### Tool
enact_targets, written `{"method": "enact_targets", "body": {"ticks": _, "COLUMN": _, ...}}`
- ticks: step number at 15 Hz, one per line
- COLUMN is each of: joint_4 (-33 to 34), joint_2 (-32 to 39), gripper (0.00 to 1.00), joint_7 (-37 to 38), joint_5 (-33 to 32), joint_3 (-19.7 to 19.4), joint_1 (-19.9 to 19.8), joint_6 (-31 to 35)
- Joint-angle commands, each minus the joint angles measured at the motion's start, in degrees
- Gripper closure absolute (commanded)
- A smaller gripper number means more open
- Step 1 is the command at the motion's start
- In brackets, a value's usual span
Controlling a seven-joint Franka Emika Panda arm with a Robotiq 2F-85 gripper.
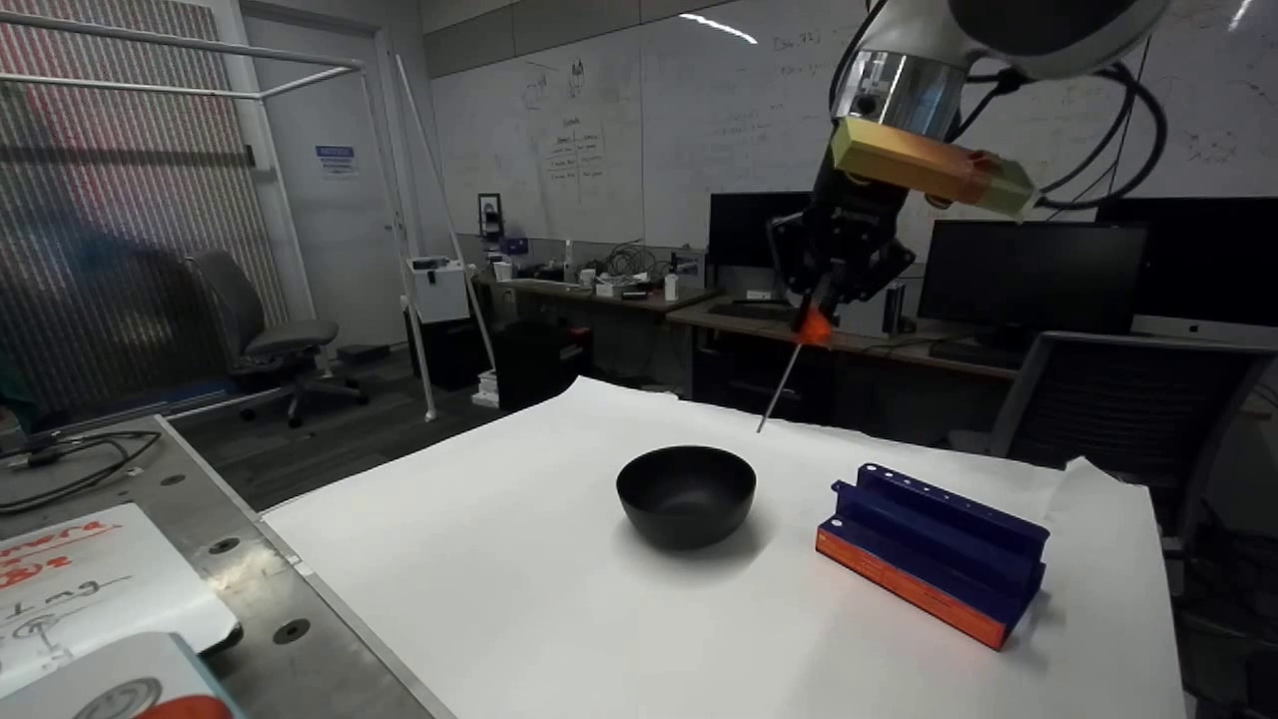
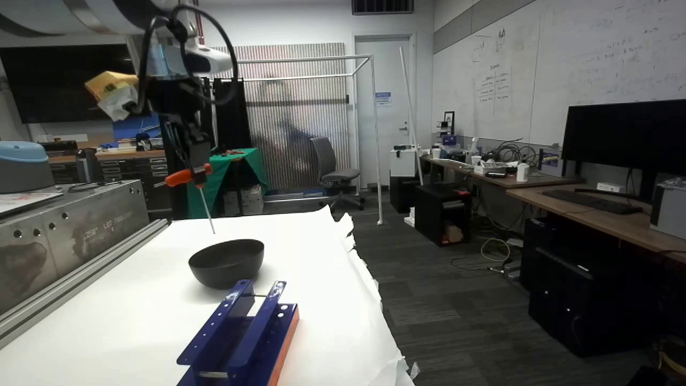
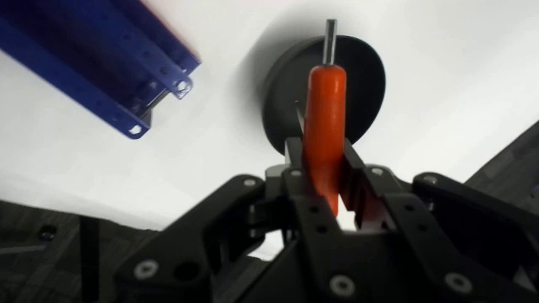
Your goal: Pick the orange object and put it in the bowl
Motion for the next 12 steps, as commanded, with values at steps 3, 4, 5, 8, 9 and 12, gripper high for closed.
{"method": "enact_targets", "body": {"ticks": 3, "joint_4": -1.65, "joint_2": 10.19, "gripper": 0.9, "joint_7": -15.4, "joint_5": 20.02, "joint_3": 0.26, "joint_1": 0.66, "joint_6": 18.49}}
{"method": "enact_targets", "body": {"ticks": 4, "joint_4": -1.27, "joint_2": 11.98, "gripper": 0.9, "joint_7": -18.2, "joint_5": 22.69, "joint_3": 0.63, "joint_1": 0.55, "joint_6": 20.29}}
{"method": "enact_targets", "body": {"ticks": 5, "joint_4": -0.69, "joint_2": 13.72, "gripper": 0.9, "joint_7": -21.08, "joint_5": 26.0, "joint_3": 1.06, "joint_1": 0.27, "joint_6": 21.56}}
{"method": "enact_targets", "body": {"ticks": 8, "joint_4": 0.37, "joint_2": 17.69, "gripper": 0.9, "joint_7": -28.35, "joint_5": 34.51, "joint_3": 2.59, "joint_1": -1.03, "joint_6": 23.64}}
{"method": "enact_targets", "body": {"ticks": 9, "joint_4": 0.78, "joint_2": 18.57, "gripper": 0.89, "joint_7": -30.2, "joint_5": 36.66, "joint_3": 2.75, "joint_1": -1.44, "joint_6": 23.05}}
{"method": "enact_targets", "body": {"ticks": 12, "joint_4": 1.56, "joint_2": 20.13, "gripper": 0.54, "joint_7": -34.49, "joint_5": 41.57, "joint_3": 2.89, "joint_1": -2.27, "joint_6": 22.1}}
